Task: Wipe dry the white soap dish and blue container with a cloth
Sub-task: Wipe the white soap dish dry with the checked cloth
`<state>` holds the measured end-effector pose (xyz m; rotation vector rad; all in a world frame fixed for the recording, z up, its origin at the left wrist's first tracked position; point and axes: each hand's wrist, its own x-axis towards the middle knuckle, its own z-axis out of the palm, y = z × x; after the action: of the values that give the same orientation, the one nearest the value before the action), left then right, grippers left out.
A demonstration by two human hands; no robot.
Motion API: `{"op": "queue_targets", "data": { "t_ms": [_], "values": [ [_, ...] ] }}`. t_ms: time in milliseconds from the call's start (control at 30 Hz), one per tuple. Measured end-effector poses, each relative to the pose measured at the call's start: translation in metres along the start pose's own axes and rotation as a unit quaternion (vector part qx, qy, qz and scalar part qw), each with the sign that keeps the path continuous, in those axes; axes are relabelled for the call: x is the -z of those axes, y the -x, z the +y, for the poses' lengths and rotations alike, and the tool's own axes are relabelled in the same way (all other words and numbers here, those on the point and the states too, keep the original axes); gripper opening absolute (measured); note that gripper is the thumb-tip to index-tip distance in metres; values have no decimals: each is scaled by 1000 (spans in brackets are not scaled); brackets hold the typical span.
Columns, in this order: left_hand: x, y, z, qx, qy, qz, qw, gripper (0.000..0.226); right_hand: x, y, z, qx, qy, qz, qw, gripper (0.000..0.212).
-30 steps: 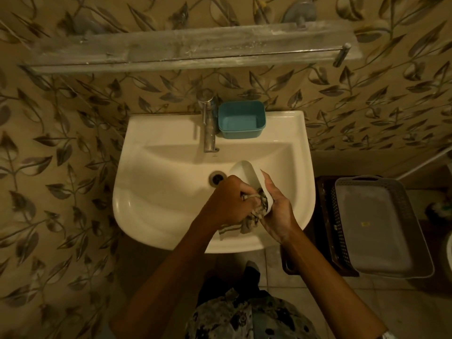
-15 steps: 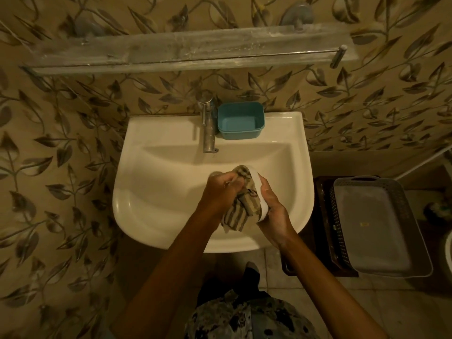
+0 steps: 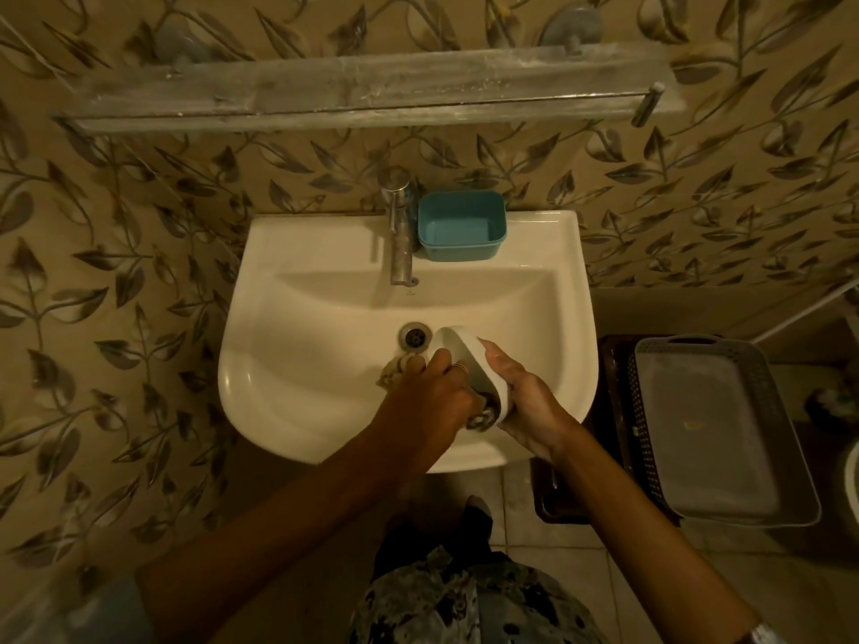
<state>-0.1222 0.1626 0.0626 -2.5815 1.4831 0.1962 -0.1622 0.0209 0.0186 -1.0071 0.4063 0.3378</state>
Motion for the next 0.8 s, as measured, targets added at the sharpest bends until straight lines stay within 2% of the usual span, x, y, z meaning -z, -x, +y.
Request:
{"op": "queue_targets", "data": {
  "t_ms": [100,233,333,433,533,600,667,733,800],
  "values": [
    [-4,5,-13,74,-53,-9,996,20,3,8,0,-42,10,-11,999,32],
    [-13,2,-27,115,-50,24,992,35,5,10,-5,-85,22,-1,996,30],
    [-21,3,-24,89,-18,87,992,33,7,8,-9,-137,37,20,990,32],
    [-21,4,-26,33,15,200,979,23,12,10,-6,-221,35,8,975,44],
    [-29,5,-29,-36,1,259,965,15,17,14,-7,-249,48,-1,967,36],
    [-38,7,-30,-55,-4,247,967,22,16,16,-12,-248,56,-8,967,34],
    [-43,8,-29,-34,-1,203,979,30,14,15,-16,-245,61,-3,968,34],
    [-41,7,-21,18,36,127,991,31,12,11,-18,-229,71,1,971,36],
    [-36,5,-6,90,105,43,989,27,11,5,-21,-208,84,4,974,39]
  ]
}}
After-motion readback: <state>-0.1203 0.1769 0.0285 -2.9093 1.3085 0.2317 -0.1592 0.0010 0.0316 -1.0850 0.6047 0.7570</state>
